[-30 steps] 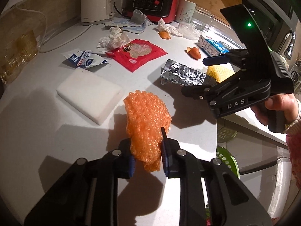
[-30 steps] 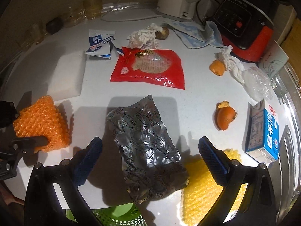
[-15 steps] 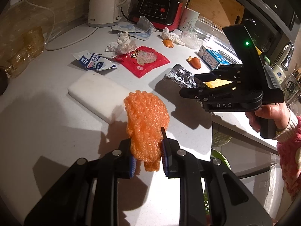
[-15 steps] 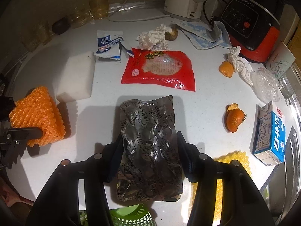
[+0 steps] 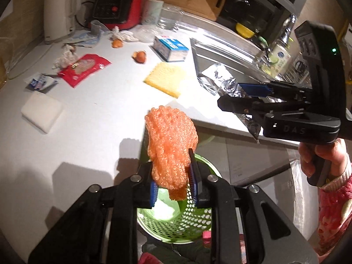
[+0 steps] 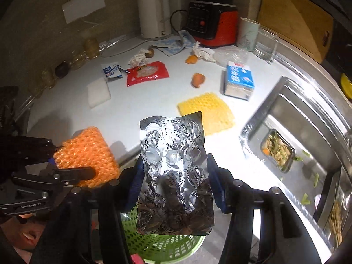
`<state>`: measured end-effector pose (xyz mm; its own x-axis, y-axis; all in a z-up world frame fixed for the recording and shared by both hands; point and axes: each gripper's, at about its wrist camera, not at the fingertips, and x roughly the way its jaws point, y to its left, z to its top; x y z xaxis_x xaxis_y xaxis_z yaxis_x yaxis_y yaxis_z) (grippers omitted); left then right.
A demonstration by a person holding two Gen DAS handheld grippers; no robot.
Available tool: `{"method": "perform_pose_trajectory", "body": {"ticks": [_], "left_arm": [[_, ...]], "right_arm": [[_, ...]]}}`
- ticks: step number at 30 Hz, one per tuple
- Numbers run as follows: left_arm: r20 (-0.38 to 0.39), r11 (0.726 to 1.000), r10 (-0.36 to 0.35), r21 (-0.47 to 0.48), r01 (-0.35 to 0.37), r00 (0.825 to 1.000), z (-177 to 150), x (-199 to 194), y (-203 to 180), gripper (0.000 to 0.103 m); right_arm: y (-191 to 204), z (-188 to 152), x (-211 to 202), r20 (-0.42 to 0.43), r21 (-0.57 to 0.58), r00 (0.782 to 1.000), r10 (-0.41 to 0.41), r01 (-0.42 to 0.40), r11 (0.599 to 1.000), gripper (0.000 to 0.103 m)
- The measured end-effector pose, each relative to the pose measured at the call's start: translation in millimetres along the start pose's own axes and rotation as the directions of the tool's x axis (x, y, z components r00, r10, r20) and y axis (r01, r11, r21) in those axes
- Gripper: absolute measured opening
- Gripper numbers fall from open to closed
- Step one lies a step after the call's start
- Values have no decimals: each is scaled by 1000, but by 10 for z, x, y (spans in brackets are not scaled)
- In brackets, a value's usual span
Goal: Collect trash
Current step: 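Carry both items over the green basket and open both tools, then grasp the white foam block with left tool while right tool grasps the yellow foam net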
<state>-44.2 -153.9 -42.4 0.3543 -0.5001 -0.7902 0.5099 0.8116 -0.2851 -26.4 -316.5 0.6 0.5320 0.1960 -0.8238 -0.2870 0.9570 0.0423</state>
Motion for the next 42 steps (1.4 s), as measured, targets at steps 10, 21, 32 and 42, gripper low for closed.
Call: {"method": "perform_pose_trajectory", "body": {"ticks": [10, 21, 32, 42], "left_arm": [[-127, 991, 110, -62, -119, 986, -316, 456, -408, 73], [29, 901, 371, -254, -352, 928, -278, -495, -181, 89], [90, 795, 529, -400, -456, 844, -61, -832, 211, 95], [18, 683, 599, -533, -499, 801, 498, -457, 1096, 95]], "right_arm": [[-249, -864, -358, -21, 69, 997, 81, -79, 995, 56], [24, -1100, -206, -24, -47, 995, 101, -102, 994, 92], [15, -655, -377, 86, -30, 994, 70, -68, 997, 101], [108, -50, -270, 151, 15, 988, 4, -6, 1000, 101]]}}
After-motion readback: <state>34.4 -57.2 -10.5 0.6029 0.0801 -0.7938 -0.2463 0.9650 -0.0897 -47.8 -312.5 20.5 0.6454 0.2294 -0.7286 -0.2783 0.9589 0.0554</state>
